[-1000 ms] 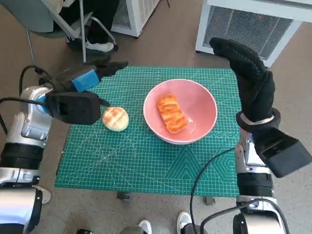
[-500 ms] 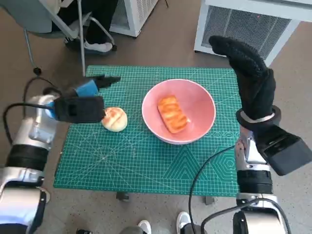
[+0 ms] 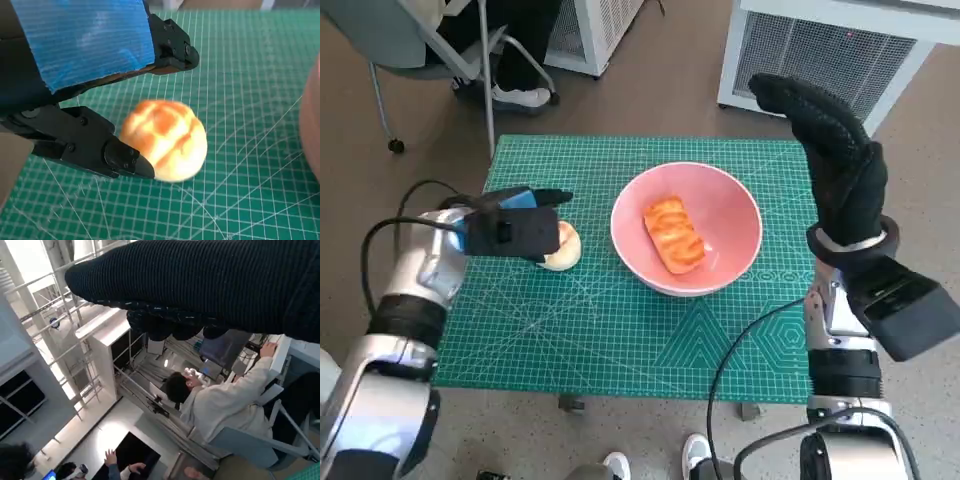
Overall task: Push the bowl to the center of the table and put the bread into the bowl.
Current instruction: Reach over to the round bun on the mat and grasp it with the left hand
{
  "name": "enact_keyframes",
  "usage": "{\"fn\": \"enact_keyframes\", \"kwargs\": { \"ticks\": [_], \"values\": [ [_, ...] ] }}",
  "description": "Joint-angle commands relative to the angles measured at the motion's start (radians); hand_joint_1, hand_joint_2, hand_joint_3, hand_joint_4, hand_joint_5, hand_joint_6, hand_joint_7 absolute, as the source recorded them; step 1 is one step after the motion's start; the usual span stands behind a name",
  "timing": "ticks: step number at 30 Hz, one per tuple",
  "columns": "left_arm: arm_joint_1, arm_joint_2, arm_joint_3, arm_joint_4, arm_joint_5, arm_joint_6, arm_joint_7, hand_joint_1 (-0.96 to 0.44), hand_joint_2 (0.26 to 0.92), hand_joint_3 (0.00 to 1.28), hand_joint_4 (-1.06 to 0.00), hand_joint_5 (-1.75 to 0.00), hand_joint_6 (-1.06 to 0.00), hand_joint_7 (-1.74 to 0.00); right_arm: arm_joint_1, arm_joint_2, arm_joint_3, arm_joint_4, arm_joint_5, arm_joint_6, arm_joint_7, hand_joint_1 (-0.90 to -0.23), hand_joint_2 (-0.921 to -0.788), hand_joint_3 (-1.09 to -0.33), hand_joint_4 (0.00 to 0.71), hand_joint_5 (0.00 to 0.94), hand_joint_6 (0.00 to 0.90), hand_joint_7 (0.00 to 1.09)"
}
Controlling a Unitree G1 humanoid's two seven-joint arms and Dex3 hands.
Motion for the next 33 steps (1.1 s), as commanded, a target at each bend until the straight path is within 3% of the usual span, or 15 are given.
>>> {"fn": "enact_keyframes", "kwargs": {
  "ticks": [1,8,12,13,14,15,18,24,33],
  "values": [
    [-0.027,-0.028,-0.021,0.060,0.017,-0.011,0.031,-0.25,0.805,0.00,-0.22,-0.02,-0.38,-0.08,0.012,-0.004,0.004,0.002,0.003,0.014,0.007,-0.544,-0.921,-0.848,-0.001,0.450,-0.001,0.48],
    [0.001,-0.054,-0.032,0.137,0.026,-0.076,0.142,-0.19,0.844,0.02,-0.45,-0.07,-0.51,-0.15,0.017,-0.003,0.003,-0.004,0.008,0.015,0.006,-0.551,-0.921,-0.847,-0.001,0.450,-0.001,0.48],
    [0.012,-0.062,-0.040,0.172,0.031,-0.111,0.211,-0.14,0.887,0.02,-0.65,-0.09,-0.60,-0.28,0.019,-0.001,0.002,-0.009,0.008,0.017,0.003,-0.551,-0.921,-0.848,-0.001,0.449,-0.001,0.48],
    [0.013,-0.063,-0.043,0.179,0.033,-0.120,0.226,-0.10,0.899,0.04,-0.67,-0.30,-0.58,-0.52,0.020,0.000,0.002,-0.010,0.009,0.018,0.003,-0.551,-0.921,-0.848,-0.001,0.449,-0.001,0.48],
    [0.015,-0.062,-0.045,0.185,0.036,-0.128,0.239,-0.07,0.907,0.09,-0.64,-0.63,-0.53,-0.84,0.020,0.000,0.002,-0.010,0.011,0.019,0.003,-0.550,-0.921,-0.849,-0.001,0.449,-0.001,0.48],
    [0.015,-0.062,-0.048,0.191,0.037,-0.134,0.249,-0.04,0.912,0.12,-0.63,-0.83,-0.52,-1.02,0.020,0.001,0.001,-0.011,0.012,0.020,0.003,-0.550,-0.921,-0.849,-0.001,0.448,-0.001,0.48],
    [0.016,-0.059,-0.051,0.204,0.035,-0.147,0.265,-0.02,0.918,0.12,-0.65,-1.04,-0.53,-1.21,0.024,0.003,0.001,-0.015,0.014,0.022,0.001,-0.549,-0.921,-0.847,-0.001,0.448,-0.001,0.48],
    [0.005,-0.048,-0.055,0.211,0.036,-0.153,0.263,0.00,0.920,0.09,-0.67,-1.14,-0.60,-1.22,0.030,0.005,0.001,-0.029,0.011,0.031,-0.006,-0.539,-0.921,-0.849,-0.001,0.448,-0.001,0.48],
    [-0.057,0.014,-0.026,0.134,0.014,-0.166,0.225,0.00,0.920,0.08,-0.69,-1.16,-0.59,-1.21,0.034,0.010,0.001,-0.044,0.017,0.044,-0.006,-0.534,-0.921,-0.856,-0.001,0.451,-0.001,0.48]
  ]
}}
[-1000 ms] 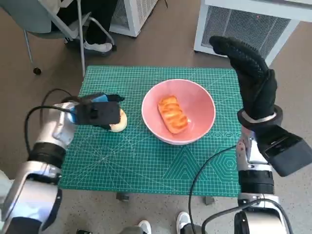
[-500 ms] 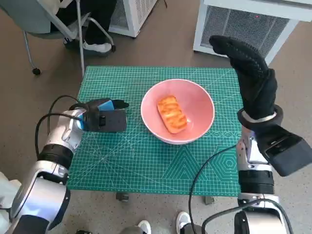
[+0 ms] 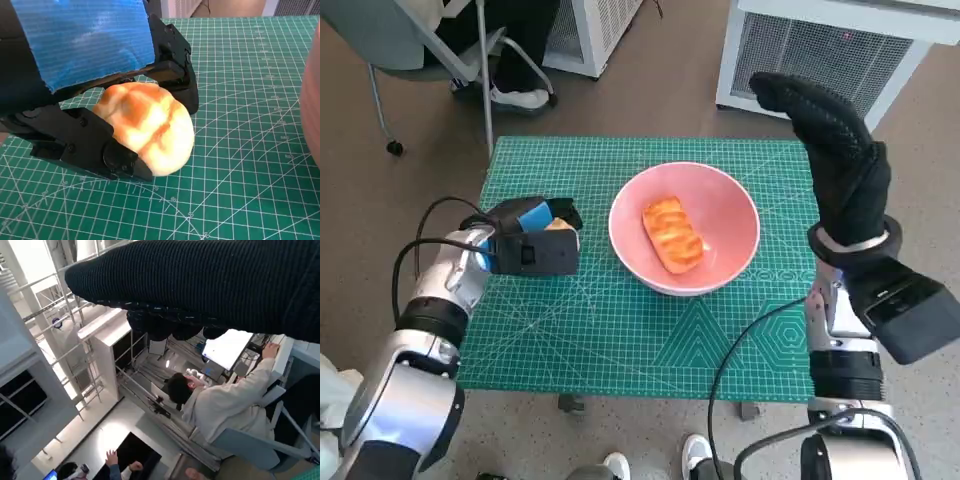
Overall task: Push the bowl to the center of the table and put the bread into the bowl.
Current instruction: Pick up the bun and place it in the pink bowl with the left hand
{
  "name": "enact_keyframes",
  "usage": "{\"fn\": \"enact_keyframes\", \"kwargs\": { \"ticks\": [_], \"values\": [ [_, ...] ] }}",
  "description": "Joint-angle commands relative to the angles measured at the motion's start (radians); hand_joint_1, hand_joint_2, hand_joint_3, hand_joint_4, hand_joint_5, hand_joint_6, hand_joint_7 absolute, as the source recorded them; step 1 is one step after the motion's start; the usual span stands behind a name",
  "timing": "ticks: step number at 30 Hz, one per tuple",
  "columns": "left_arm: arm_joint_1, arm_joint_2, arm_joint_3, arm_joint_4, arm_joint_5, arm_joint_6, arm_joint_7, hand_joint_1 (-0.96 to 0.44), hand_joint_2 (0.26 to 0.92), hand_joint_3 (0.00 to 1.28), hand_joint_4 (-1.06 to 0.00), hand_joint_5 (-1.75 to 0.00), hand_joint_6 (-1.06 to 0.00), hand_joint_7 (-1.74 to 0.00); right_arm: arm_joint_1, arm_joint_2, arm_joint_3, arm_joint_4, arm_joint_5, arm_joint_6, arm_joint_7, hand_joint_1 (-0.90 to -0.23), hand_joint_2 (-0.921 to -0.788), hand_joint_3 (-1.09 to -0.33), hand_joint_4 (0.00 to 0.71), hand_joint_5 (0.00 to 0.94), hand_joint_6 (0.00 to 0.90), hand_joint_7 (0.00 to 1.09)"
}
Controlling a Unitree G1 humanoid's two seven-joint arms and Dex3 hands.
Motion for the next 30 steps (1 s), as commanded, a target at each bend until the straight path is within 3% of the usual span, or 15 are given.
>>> {"fn": "enact_keyframes", "kwargs": {
  "ticks": [1,9,17,23,30],
  "values": [
    [-0.039,0.052,0.020,-0.059,-0.007,-0.015,-0.016,0.00,0.920,0.08,-0.69,-1.16,-0.59,-1.22,0.026,0.009,0.000,-0.003,0.014,0.018,-0.004,-0.533,-0.921,-0.855,-0.001,0.451,-0.001,0.48],
    [-0.029,0.102,0.115,-0.254,-0.067,-0.100,0.030,0.00,0.920,0.08,-0.69,-1.13,-0.60,-1.24,0.022,0.012,-0.002,0.008,0.011,0.015,-0.001,-0.539,-0.921,-0.847,-0.001,0.449,-0.001,0.47],
    [-0.002,0.072,0.183,-0.485,-0.141,-0.144,0.030,0.00,0.920,0.07,-0.71,-1.10,-0.60,-1.24,0.011,0.012,-0.004,0.031,0.003,0.006,0.001,-0.542,-0.921,-0.838,0.000,0.451,-0.001,0.48],
    [0.008,0.016,0.168,-0.581,-0.133,-0.153,0.041,0.00,0.920,0.07,-0.73,-1.07,-0.59,-1.26,0.000,0.012,-0.003,0.053,-0.002,-0.004,0.002,-0.543,-0.921,-0.835,0.000,0.452,-0.001,0.48],
    [-0.024,-0.065,0.115,-0.574,-0.113,-0.147,0.003,0.00,0.920,0.07,-0.72,-1.08,-0.60,-1.24,-0.011,0.014,-0.002,0.070,0.010,-0.008,0.013,-0.547,-0.921,-0.818,0.022,0.423,-0.001,0.49]
  ]
}}
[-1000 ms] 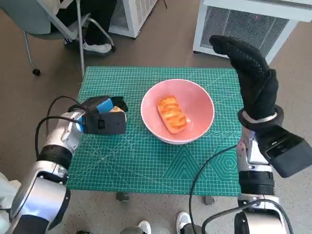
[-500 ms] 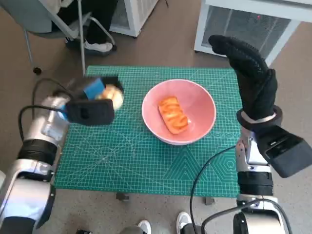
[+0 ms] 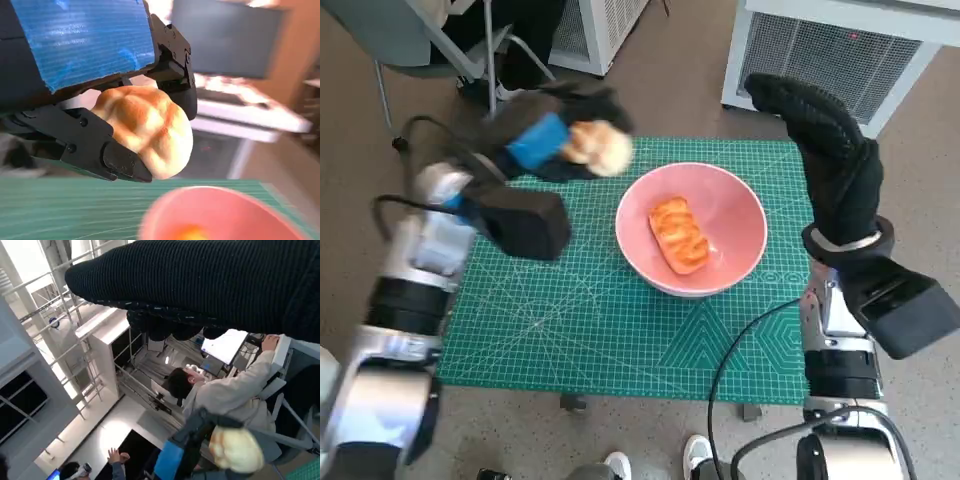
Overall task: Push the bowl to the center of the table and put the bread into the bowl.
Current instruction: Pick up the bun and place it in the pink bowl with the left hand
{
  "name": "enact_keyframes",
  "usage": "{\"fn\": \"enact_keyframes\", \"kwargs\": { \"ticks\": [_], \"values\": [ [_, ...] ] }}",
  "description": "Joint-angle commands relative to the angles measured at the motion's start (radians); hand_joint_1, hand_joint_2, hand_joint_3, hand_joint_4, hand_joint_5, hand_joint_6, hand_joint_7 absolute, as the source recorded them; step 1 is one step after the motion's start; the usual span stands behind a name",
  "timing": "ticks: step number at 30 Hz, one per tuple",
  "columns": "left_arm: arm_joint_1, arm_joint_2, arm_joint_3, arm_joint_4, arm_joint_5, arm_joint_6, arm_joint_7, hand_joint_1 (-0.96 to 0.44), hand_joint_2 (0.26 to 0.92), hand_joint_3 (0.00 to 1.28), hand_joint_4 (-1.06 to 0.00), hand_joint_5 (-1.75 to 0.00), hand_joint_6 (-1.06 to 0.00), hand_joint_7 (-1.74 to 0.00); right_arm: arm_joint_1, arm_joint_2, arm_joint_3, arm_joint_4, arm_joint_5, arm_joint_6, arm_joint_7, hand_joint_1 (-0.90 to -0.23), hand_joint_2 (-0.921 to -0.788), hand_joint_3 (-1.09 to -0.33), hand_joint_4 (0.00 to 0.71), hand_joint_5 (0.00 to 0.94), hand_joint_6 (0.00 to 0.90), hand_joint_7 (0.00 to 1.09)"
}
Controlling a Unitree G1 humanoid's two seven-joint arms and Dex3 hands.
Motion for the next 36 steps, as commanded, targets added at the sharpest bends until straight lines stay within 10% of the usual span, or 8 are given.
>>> {"fn": "enact_keyframes", "kwargs": {
  "ticks": [1,8,12,17,27,36],
  "values": [
    [-0.019,-0.048,-0.037,0.011,0.019,0.009,-0.026,0.00,0.920,0.07,-0.71,-1.10,-0.60,-1.23,-0.001,-0.001,-0.001,0.027,0.013,-0.001,0.015,-0.549,-0.921,-0.815,0.029,0.413,-0.001,0.49],
    [-0.027,-0.120,-0.079,0.026,0.042,0.127,-0.087,0.00,0.921,0.16,-0.63,-1.26,-0.49,-1.27,0.000,0.000,0.000,0.026,0.020,-0.001,0.023,-0.554,-0.921,-0.808,0.045,0.383,-0.001,0.49],
    [-0.041,-0.144,-0.122,0.026,0.071,0.230,-0.187,-0.06,0.887,0.08,-0.33,-0.31,-0.35,-0.42,0.006,-0.001,0.001,0.019,0.022,-0.002,0.024,-0.558,-0.921,-0.809,0.048,0.374,-0.001,0.49],
    [-0.056,-0.157,-0.154,0.016,0.090,0.319,-0.274,-0.21,0.886,0.03,-0.16,-0.04,-0.30,-0.10,0.011,-0.004,0.001,0.009,0.015,-0.009,0.017,-0.555,-0.921,-0.817,0.047,0.370,-0.001,0.49],
    [-0.005,-0.145,-0.106,-0.053,0.057,0.322,-0.243,-0.39,0.903,0.02,-0.13,0.00,-0.30,-0.04,0.015,-0.014,-0.005,-0.009,-0.001,-0.007,0.001,-0.532,-0.921,-0.830,0.044,0.373,-0.001,0.49],
    [0.091,-0.166,0.086,-0.080,-0.162,0.102,-0.108,-0.39,0.909,0.01,-0.16,-0.01,-0.33,-0.04,0.004,-0.014,-0.007,-0.014,-0.011,-0.011,-0.012,-0.530,-0.921,-0.830,0.044,0.377,-0.001,0.49]
  ]
}}
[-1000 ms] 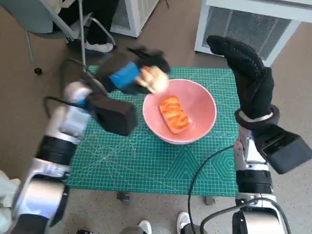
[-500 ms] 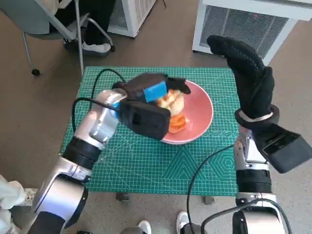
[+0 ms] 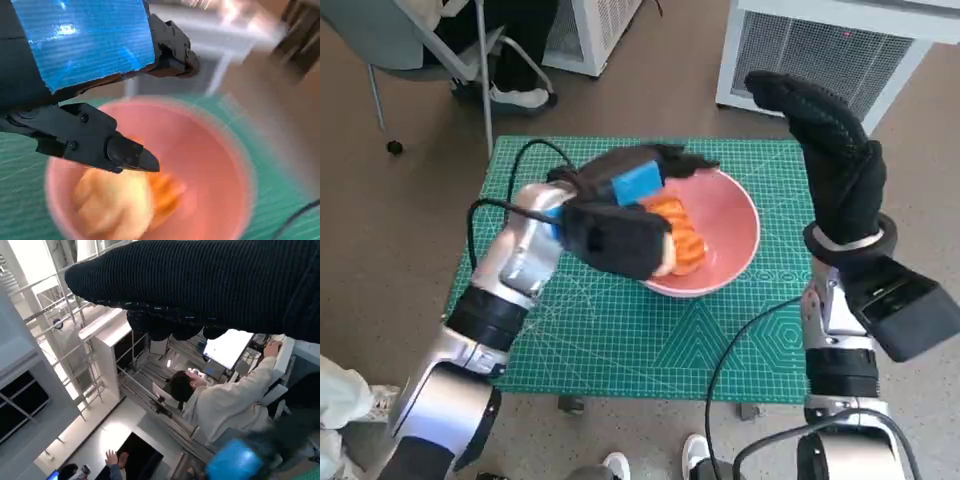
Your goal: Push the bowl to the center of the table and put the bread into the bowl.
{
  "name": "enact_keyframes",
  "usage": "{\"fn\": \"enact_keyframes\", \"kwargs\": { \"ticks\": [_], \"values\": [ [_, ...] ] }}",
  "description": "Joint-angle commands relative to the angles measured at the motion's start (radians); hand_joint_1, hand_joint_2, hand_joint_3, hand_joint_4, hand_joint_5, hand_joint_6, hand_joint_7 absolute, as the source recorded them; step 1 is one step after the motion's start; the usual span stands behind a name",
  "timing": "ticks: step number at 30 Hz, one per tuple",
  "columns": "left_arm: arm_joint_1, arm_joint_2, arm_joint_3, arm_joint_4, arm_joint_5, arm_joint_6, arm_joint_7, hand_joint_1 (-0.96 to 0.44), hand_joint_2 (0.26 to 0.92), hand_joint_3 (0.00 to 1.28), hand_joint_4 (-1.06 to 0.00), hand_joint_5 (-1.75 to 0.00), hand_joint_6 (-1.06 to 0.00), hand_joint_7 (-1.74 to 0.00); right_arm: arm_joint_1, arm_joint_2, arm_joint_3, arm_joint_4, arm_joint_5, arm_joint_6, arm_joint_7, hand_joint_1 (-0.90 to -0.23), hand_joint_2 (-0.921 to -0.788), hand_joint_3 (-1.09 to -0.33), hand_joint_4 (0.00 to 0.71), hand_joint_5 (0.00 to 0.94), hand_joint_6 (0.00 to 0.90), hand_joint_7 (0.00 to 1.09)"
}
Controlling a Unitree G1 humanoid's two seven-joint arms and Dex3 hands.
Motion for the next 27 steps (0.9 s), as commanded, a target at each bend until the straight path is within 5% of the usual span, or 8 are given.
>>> {"fn": "enact_keyframes", "kwargs": {
  "ticks": [1,10,27],
  "values": [
    [0.065,-0.013,0.103,-0.022,-0.108,-0.125,0.089,-0.40,0.913,0.02,-0.18,-0.02,-0.33,-0.04,0.006,-0.009,-0.003,0.003,-0.009,0.001,-0.011,-0.530,-0.921,-0.829,0.044,0.377,-0.001,0.49],
    [0.194,-0.097,0.255,-0.095,-0.317,-0.261,0.196,-0.51,0.921,0.18,-0.27,-0.04,-0.38,-0.07,-0.014,-0.004,0.000,0.003,-0.017,0.005,-0.026,-0.538,-0.921,-0.805,0.076,0.339,-0.001,0.54],
    [0.309,-0.152,0.343,-0.179,-0.504,-0.349,0.178,-0.53,0.921,0.35,-0.28,-0.02,-0.36,-0.07,-0.050,-0.001,0.019,0.017,-0.085,-0.029,-0.082,-0.519,-0.921,-0.808,0.147,0.228,-0.001,0.55]
  ]
}}
